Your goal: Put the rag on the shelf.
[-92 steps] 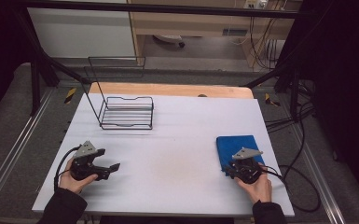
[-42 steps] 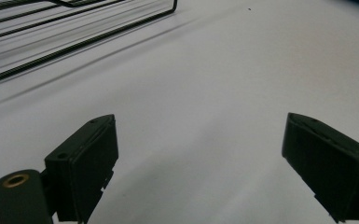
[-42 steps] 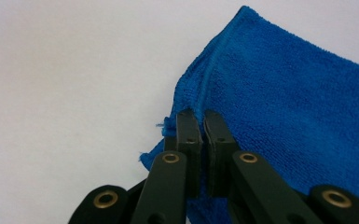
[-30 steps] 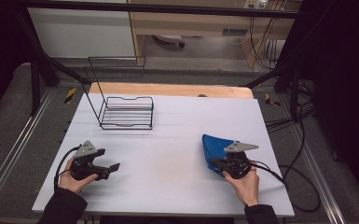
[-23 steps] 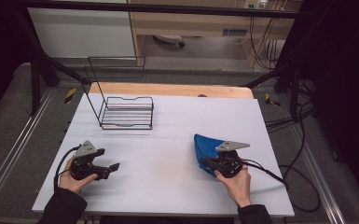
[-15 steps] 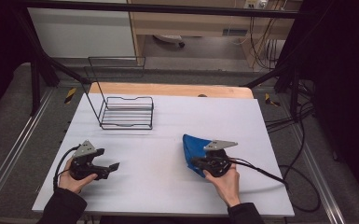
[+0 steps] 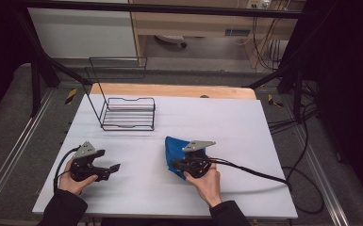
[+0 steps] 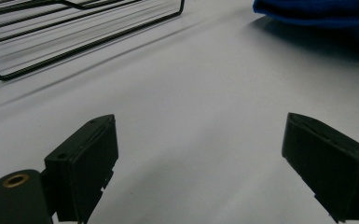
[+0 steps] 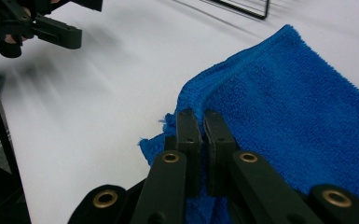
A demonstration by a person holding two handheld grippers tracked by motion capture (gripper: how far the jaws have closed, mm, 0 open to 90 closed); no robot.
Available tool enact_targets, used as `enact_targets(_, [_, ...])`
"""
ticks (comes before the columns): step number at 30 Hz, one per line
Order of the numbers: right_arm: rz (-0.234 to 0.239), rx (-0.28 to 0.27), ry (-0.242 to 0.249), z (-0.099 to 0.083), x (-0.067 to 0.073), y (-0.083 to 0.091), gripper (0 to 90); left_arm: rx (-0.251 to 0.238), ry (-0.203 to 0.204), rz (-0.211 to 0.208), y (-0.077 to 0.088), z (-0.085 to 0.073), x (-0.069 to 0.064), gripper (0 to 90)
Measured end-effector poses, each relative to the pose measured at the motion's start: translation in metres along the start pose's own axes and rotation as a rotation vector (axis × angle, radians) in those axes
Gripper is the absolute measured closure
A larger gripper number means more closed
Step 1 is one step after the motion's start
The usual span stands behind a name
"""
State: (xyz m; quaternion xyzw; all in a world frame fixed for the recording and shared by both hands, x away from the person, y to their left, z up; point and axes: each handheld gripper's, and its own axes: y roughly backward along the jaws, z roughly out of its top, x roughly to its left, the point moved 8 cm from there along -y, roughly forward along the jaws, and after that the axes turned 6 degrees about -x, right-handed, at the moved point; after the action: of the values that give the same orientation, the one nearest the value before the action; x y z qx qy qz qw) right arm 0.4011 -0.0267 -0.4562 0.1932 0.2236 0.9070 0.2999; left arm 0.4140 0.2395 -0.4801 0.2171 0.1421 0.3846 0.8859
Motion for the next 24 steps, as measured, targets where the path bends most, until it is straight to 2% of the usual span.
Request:
enact_targets(11, [0.062, 0.022, 0.043, 0.004, 0.033, -0.035, 87.2, 0.0, 0.002, 0.004, 0.001, 0.0, 0.002, 10.8])
enact_targets(24, [0.105, 0.054, 0.061, -0.003, 0.053, -0.059, 86.5, 0.0, 0.008, 0.005, 0.001, 0.0, 0.003, 10.8])
